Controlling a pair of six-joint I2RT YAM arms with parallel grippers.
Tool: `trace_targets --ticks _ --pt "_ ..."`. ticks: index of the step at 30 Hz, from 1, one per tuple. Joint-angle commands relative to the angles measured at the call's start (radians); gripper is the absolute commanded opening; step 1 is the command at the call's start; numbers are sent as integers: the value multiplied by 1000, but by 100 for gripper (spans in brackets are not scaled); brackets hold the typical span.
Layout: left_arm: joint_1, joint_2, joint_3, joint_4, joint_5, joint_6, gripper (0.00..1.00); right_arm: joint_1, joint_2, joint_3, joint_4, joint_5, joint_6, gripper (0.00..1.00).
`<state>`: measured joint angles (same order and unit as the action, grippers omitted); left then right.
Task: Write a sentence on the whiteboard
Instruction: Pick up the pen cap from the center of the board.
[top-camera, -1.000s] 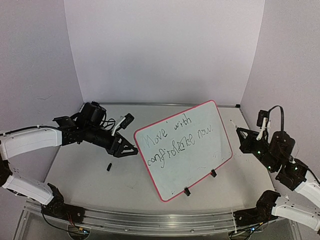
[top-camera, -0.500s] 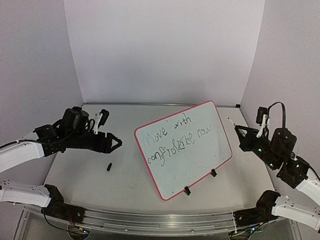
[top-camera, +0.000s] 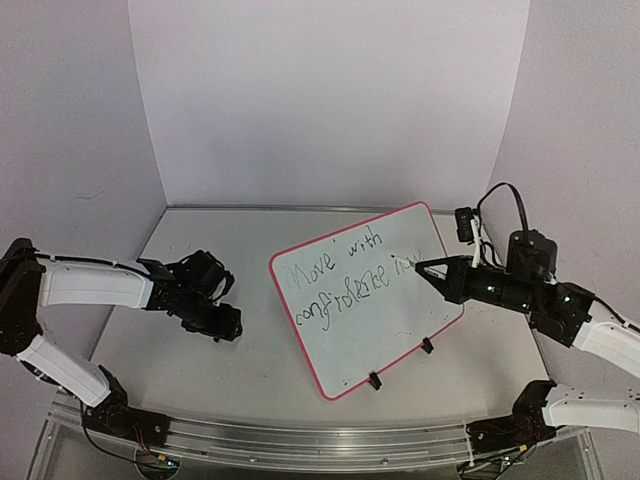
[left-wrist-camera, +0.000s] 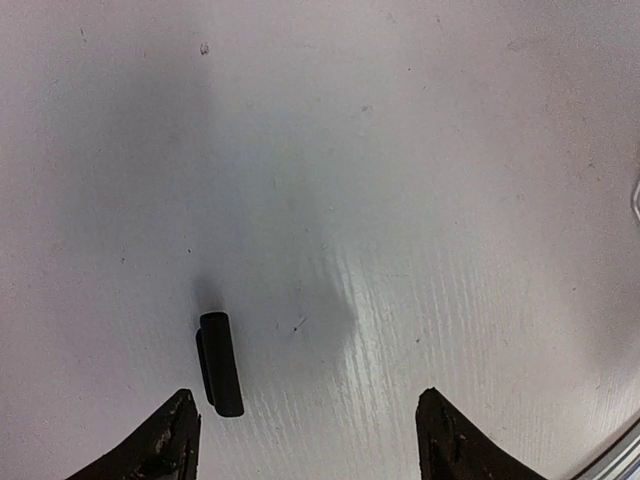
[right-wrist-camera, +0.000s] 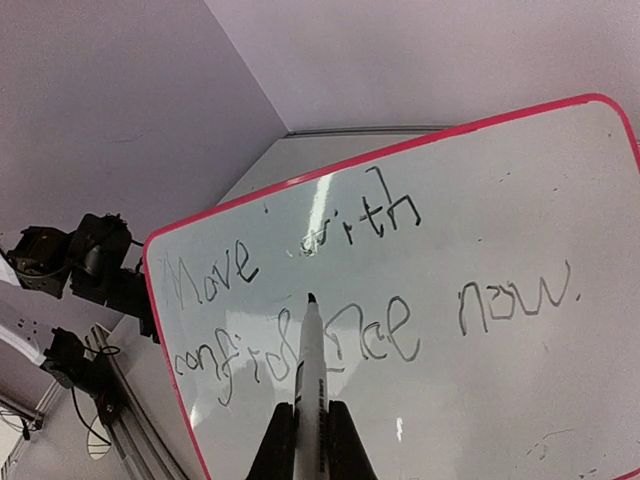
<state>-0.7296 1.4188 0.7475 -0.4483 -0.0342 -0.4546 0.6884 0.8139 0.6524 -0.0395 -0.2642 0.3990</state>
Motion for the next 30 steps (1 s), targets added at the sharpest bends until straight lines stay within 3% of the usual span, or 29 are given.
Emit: trace_targets --ticks 1,5,9,14,30 --pt "37 51 33 46 -17 38 74 -1 20 41 106 -182 29 0" --pt "71 91 31 64 10 41 69 -2 27 25 131 -172 34 0" --pt "84 115 27 73 4 43 52 -1 35 5 159 -166 47 0" --pt "88 137 42 42 -19 40 39 -1 39 -3 162 -155 50 0" --pt "87 123 25 -19 -31 25 25 -1 43 -20 162 -121 54 0"
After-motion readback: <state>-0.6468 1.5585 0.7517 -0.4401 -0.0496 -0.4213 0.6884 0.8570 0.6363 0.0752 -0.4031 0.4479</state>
